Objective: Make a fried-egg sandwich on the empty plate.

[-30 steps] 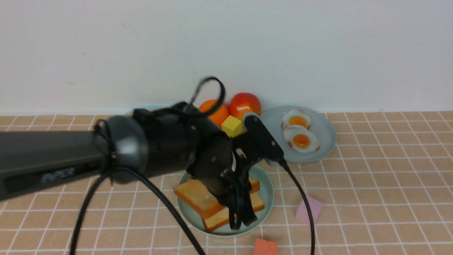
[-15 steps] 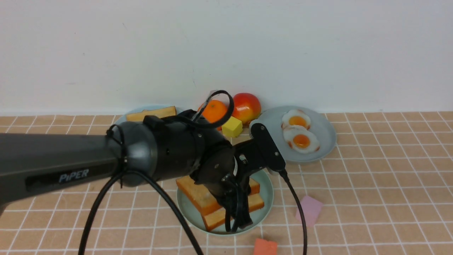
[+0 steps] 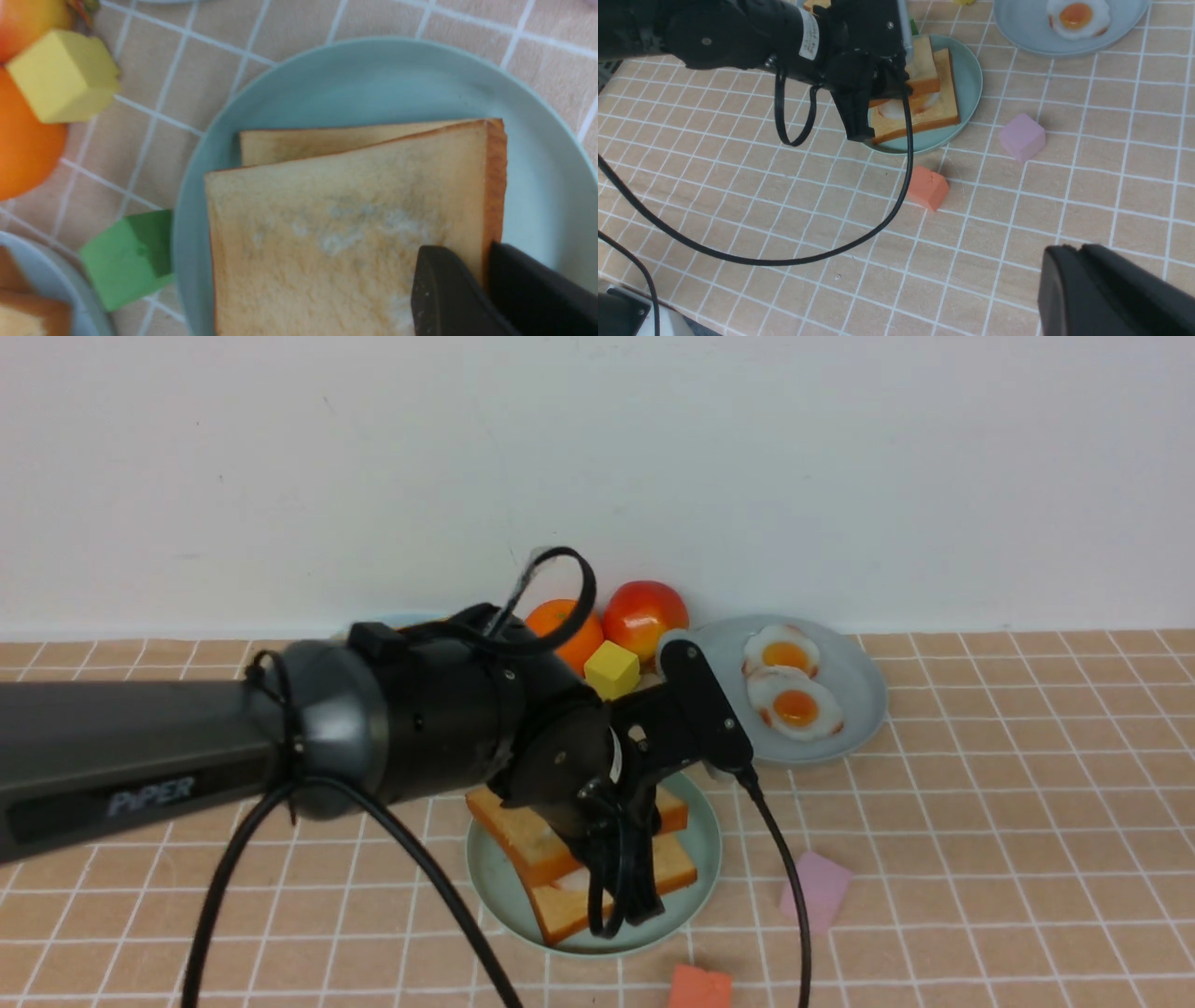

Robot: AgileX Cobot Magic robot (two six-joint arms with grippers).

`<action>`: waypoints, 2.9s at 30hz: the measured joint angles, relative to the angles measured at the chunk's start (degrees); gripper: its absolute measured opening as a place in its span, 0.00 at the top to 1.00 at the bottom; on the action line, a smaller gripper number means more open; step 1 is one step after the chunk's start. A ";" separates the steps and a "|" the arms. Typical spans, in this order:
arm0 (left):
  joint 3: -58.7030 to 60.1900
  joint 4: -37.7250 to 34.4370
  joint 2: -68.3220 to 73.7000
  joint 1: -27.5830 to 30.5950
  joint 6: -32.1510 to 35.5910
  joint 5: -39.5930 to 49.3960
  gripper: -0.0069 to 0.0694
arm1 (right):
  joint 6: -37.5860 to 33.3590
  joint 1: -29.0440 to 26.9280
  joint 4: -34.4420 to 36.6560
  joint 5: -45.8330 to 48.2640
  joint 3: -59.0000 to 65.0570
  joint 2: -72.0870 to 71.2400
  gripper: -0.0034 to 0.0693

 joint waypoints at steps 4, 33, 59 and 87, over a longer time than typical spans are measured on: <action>0.00 -0.92 1.26 0.00 0.00 -0.15 0.78 | 0.00 0.00 -0.10 -0.44 0.00 0.00 0.88; 0.00 1.69 0.40 -1.89 0.02 -0.30 0.79 | 0.04 0.00 -0.31 -0.78 0.00 0.00 0.87; 0.00 1.62 2.48 -1.89 0.02 -0.81 0.55 | 0.04 0.00 1.62 2.00 0.00 0.00 0.84; 4.45 -14.06 -38.58 -1.89 -12.41 0.75 0.93 | 0.04 0.00 -5.97 2.58 -5.87 -1.73 0.84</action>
